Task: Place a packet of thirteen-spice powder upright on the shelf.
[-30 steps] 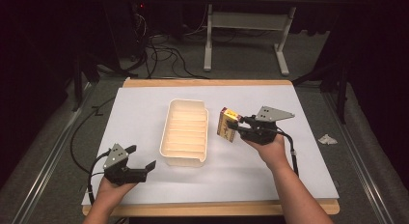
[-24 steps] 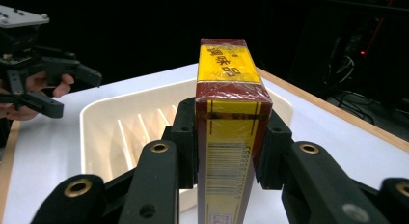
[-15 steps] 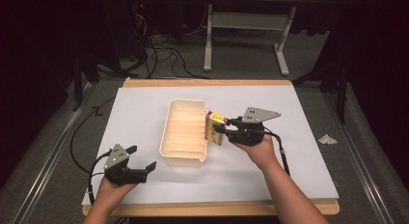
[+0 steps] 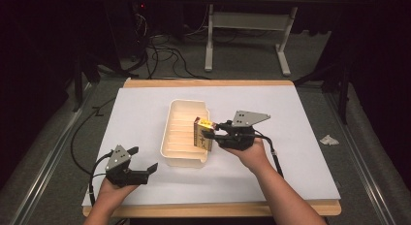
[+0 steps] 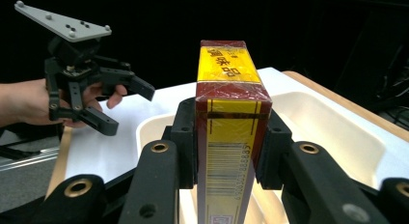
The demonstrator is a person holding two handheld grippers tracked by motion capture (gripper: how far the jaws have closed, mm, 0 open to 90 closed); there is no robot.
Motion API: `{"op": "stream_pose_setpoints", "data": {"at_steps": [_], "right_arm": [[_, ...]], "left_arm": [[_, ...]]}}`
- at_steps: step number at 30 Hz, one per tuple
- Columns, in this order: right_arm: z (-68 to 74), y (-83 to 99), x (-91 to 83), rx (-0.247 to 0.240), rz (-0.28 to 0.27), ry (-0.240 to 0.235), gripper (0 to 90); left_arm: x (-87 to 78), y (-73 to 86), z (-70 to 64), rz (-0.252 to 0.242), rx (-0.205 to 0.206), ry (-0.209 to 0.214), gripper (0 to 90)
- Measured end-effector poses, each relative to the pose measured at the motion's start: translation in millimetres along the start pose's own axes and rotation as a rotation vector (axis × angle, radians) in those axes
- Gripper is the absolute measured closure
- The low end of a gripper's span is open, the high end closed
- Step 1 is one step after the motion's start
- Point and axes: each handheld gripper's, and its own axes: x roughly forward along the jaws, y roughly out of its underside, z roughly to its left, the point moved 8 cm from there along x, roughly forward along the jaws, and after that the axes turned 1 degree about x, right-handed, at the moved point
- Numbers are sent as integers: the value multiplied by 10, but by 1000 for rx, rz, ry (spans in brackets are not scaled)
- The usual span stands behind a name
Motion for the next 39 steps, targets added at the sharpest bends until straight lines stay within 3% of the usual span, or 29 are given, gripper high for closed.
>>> {"op": "stream_pose_setpoints", "data": {"at_steps": [11,18,39], "right_arm": [[55,-139,228,-26,-10,-71,685],[128,-135,237,-16,-19,-107,685],[246,-43,361,-29,23,-130,685]], "left_arm": [[-32,-8,0,-16,-1,-9,65],[-56,-18,6,-25,-2,-20,65],[-60,-29,3,-35,-6,-14,64]]}}
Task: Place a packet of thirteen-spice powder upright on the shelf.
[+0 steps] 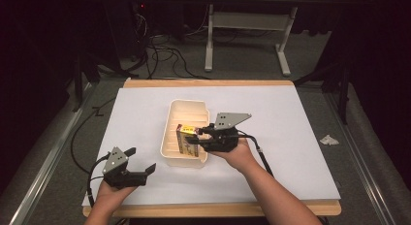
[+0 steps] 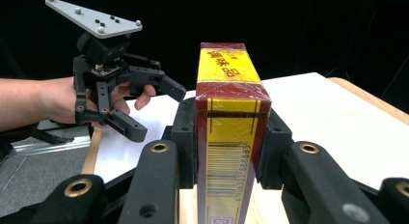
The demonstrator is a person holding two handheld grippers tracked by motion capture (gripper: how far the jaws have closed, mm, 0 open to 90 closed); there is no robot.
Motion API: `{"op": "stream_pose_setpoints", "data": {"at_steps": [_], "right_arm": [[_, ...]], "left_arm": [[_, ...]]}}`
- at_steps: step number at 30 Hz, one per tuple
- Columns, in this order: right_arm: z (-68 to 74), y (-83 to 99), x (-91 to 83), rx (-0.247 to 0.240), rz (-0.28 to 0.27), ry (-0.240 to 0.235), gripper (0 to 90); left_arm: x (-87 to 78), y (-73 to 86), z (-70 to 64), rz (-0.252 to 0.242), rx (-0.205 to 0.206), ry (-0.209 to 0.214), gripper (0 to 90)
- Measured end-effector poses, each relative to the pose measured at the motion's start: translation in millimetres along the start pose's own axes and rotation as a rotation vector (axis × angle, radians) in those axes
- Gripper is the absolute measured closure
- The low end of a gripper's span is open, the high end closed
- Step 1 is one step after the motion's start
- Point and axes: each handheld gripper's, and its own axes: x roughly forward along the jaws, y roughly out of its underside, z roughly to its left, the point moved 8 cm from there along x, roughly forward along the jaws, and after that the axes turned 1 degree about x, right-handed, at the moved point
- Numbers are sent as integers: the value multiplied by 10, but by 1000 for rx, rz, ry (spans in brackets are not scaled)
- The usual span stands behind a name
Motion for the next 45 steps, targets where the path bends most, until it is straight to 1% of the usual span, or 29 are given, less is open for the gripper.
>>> {"op": "stream_pose_setpoints", "data": {"at_steps": [4,6,8,11,13,18,21,22,24,28,36,38,39,42,45], "right_arm": [[6,7,13,0,2,-7,684],[7,15,20,8,3,-13,685],[4,19,27,4,3,-17,685],[13,39,36,13,14,-19,685],[13,45,49,5,12,-21,685],[16,79,72,4,28,-19,685],[20,88,74,14,30,-19,685],[19,86,75,6,28,-21,685],[32,91,80,13,30,-22,685],[43,123,100,3,44,-24,685],[41,168,127,5,48,-15,685],[43,195,139,11,58,-12,685],[38,208,147,6,62,-9,685],[37,239,167,13,64,-6,684],[37,266,182,9,70,-4,684]], "left_arm": [[0,5,5,5,4,0,64],[-1,4,5,5,4,0,64],[-1,5,4,5,4,1,64],[0,11,1,7,6,2,64],[1,17,-1,10,9,1,64],[4,23,-2,13,11,2,64],[2,23,-1,14,13,3,64],[1,24,-1,15,14,3,63],[1,24,-3,14,12,3,64],[2,25,-7,14,13,5,64],[3,36,-6,22,18,6,64],[2,39,-8,24,18,7,64],[2,39,-8,23,17,7,64],[1,38,-9,24,15,7,63],[3,43,-12,26,15,8,64]]}}
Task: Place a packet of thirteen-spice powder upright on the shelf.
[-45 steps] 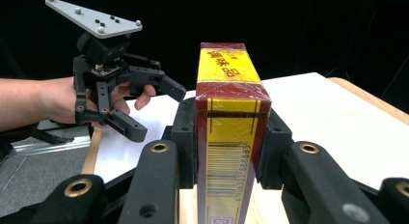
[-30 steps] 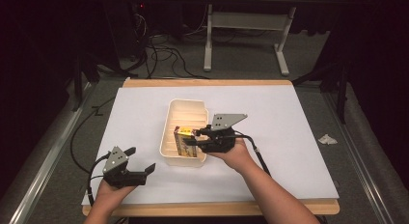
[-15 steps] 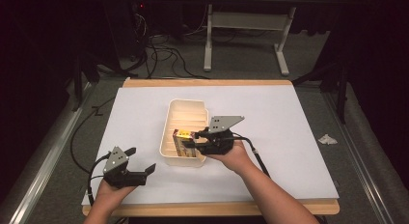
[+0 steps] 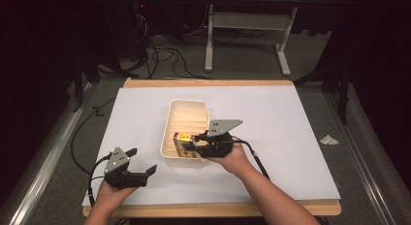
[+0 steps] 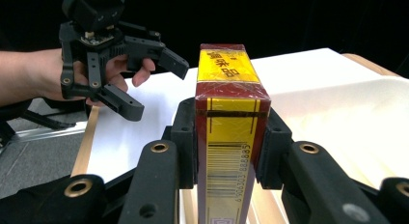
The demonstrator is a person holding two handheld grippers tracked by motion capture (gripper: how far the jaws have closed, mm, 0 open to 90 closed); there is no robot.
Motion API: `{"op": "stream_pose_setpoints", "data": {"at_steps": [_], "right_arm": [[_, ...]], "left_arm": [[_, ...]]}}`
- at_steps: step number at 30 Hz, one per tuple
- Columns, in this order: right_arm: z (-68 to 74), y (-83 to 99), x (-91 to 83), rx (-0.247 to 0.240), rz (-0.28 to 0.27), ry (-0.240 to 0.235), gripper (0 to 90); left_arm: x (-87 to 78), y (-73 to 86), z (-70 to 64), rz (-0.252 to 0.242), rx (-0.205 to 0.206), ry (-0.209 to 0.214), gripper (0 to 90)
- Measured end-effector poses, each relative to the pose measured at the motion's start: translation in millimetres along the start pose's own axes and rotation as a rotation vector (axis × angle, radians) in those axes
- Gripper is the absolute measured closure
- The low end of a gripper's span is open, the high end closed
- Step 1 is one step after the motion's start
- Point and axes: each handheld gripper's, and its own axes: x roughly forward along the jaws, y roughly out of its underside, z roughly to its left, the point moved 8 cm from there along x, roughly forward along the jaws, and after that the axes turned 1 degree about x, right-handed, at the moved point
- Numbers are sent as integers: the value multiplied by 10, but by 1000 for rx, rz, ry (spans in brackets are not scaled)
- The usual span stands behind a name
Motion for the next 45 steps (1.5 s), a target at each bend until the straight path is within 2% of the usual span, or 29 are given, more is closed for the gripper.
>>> {"op": "stream_pose_setpoints", "data": {"at_steps": [29,42,45], "right_arm": [[0,262,178,-13,65,26,679],[-9,292,149,30,63,11,659],[-9,295,132,25,65,11,647]], "left_arm": [[12,58,-20,28,19,6,65],[18,75,-37,34,16,10,65],[18,81,-38,39,22,11,65]]}}
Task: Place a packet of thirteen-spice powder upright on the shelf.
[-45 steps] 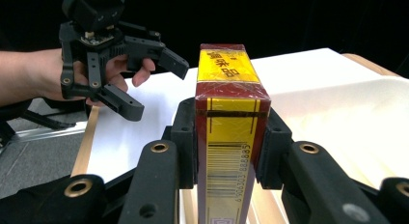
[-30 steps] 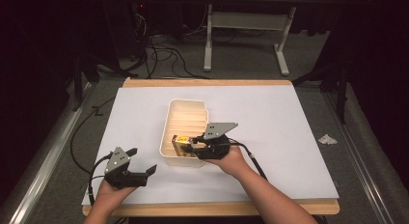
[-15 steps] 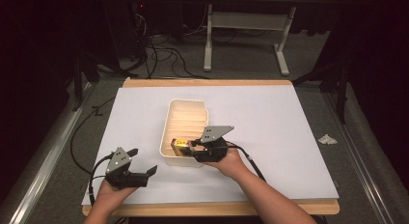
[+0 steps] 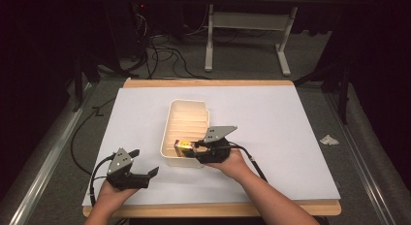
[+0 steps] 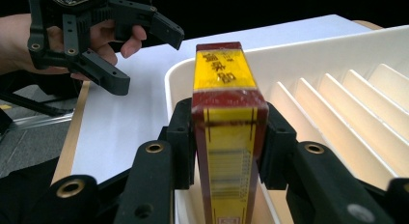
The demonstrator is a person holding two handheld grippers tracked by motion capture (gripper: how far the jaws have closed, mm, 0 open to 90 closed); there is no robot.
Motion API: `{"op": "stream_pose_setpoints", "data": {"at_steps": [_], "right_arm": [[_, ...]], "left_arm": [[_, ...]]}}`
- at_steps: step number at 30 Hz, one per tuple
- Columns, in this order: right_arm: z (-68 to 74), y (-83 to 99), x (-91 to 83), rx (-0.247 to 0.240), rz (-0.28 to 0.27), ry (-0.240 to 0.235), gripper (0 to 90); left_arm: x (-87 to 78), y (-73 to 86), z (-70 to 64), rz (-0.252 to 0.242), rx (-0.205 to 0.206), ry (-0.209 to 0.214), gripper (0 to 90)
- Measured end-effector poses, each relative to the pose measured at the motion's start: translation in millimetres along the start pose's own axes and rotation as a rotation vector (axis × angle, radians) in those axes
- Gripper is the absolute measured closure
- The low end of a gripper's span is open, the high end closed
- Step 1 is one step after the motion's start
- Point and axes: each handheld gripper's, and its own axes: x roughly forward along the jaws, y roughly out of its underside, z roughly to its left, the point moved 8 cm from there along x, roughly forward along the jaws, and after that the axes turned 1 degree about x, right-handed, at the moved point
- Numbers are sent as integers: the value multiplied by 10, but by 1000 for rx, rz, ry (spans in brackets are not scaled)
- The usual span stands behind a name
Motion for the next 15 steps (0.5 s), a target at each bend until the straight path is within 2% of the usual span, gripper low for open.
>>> {"op": "stream_pose_setpoints", "data": {"at_steps": [3,15], "right_arm": [[4,-1,-22,15,-2,4,638],[3,-4,-51,9,-2,7,617]], "left_arm": [[2,6,-1,3,1,1,65],[13,15,-8,7,3,2,64]]}}
